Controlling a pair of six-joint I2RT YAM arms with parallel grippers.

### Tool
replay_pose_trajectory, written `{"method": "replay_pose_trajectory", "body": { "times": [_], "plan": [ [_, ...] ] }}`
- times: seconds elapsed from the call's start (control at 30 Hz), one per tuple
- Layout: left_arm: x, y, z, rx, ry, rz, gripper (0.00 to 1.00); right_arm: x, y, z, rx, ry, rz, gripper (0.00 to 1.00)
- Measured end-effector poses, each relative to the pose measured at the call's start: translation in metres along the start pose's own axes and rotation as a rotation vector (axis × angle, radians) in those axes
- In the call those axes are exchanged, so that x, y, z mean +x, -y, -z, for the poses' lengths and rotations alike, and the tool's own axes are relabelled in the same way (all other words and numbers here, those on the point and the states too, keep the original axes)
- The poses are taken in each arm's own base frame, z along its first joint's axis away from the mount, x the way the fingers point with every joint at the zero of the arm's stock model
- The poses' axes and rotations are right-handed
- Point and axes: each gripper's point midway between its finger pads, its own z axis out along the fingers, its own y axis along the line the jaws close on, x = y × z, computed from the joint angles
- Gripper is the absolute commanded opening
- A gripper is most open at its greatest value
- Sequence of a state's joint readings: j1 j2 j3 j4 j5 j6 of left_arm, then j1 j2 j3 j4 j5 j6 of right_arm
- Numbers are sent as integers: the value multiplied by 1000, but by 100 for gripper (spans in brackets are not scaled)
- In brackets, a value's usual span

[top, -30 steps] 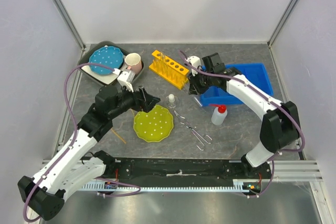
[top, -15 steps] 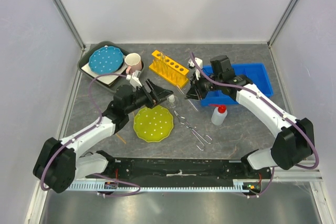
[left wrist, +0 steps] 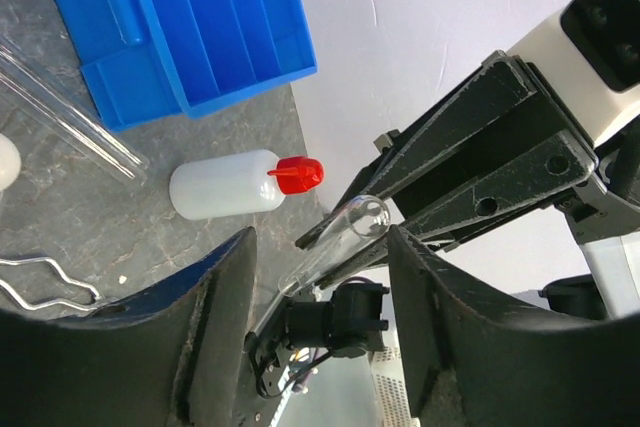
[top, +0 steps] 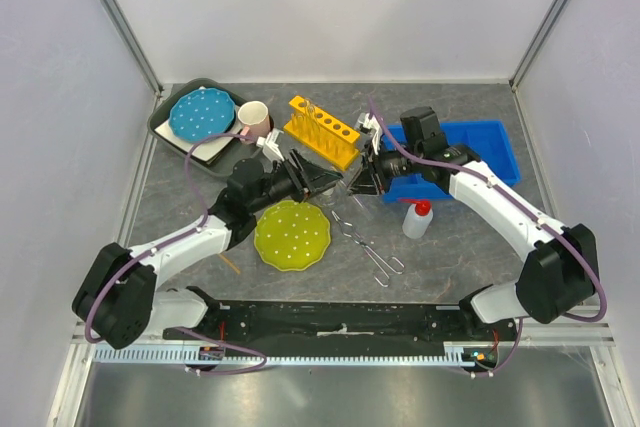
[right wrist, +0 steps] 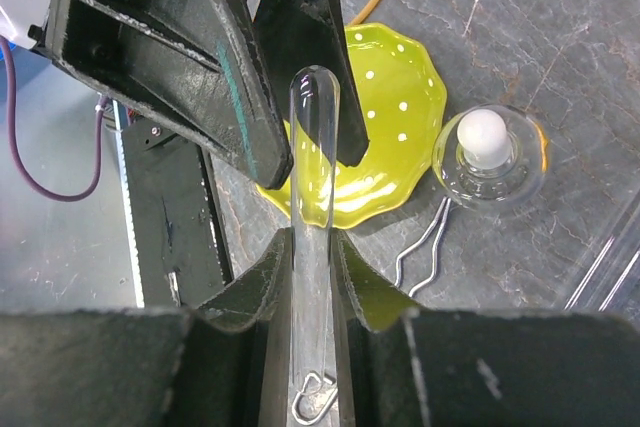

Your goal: Organize the chemistry lab equipment

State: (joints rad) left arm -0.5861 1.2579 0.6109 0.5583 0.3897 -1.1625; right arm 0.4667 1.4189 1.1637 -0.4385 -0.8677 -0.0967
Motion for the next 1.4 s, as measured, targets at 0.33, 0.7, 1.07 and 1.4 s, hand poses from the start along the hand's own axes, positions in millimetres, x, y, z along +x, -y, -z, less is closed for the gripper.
{"method": "replay_pose_trajectory", "body": {
  "times": [0.33, 0.7, 1.07, 1.4],
  "plan": [
    [16, 7, -4, -3, -55, -45, 40, 2, -4, -2, -25, 3, -12, 25],
    [22, -3, -2, -75, -116, -172, 5, 10, -3, -10, -48, -25, -45, 26],
    [24, -8, 5, -102, -145, -275, 2, 25, -3, -20, -75, -78, -52, 54],
    [-12, -2, 16, -171, -64, -404, 2, 17, 1, -11, -37, -120, 47, 98]
  ]
}}
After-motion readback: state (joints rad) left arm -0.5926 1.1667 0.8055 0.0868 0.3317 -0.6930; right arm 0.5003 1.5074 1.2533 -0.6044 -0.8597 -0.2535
